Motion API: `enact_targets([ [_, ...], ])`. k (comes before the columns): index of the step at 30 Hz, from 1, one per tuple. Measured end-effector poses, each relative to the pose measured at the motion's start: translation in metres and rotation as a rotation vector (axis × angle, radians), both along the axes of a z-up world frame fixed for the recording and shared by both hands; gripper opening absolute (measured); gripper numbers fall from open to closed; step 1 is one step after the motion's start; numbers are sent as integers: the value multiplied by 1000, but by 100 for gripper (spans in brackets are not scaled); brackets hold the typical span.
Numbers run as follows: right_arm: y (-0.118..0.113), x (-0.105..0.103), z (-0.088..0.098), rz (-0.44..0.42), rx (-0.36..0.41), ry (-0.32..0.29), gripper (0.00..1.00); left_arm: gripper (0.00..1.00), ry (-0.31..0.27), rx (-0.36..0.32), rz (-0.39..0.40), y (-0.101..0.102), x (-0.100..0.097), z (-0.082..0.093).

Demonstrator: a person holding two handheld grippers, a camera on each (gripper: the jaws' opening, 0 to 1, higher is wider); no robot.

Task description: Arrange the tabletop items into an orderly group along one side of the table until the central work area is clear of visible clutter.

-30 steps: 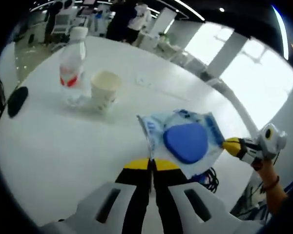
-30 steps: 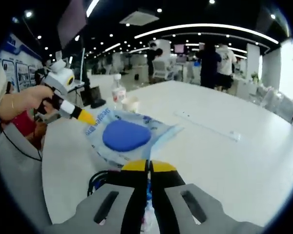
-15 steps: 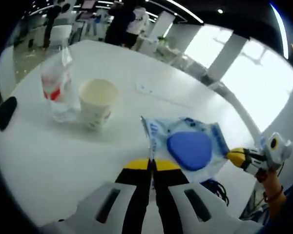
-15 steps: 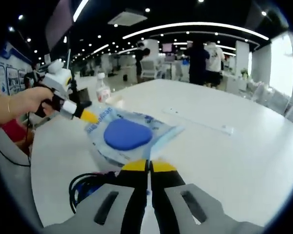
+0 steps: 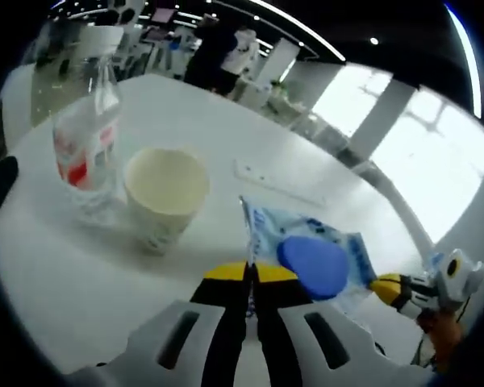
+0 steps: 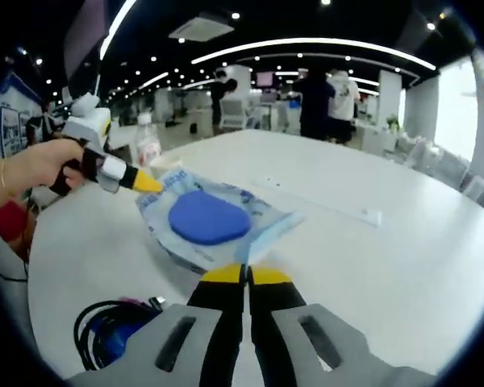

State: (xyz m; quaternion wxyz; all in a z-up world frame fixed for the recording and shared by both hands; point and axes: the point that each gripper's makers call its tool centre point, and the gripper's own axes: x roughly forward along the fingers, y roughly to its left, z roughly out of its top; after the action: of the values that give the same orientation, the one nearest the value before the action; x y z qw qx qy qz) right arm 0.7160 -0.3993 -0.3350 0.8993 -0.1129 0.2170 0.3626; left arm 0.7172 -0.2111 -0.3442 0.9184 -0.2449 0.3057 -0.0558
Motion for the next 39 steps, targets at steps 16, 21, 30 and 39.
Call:
enact_targets([
  [16, 5, 29, -33, -59, 7, 21, 1, 0, -15, 66, 33, 7, 23, -29],
  [21, 6, 33, -43, -72, 33, 52, 1, 0, -4, 95, 53, 9, 25, -38],
  [30, 8, 38, -43, -110, 115, 89, 1, 0, -8, 115, 93, 15, 29, -41],
  [39, 9, 33, -53, -65, -35, 44, 4, 2, -29, 146, 97, 18, 31, -40],
])
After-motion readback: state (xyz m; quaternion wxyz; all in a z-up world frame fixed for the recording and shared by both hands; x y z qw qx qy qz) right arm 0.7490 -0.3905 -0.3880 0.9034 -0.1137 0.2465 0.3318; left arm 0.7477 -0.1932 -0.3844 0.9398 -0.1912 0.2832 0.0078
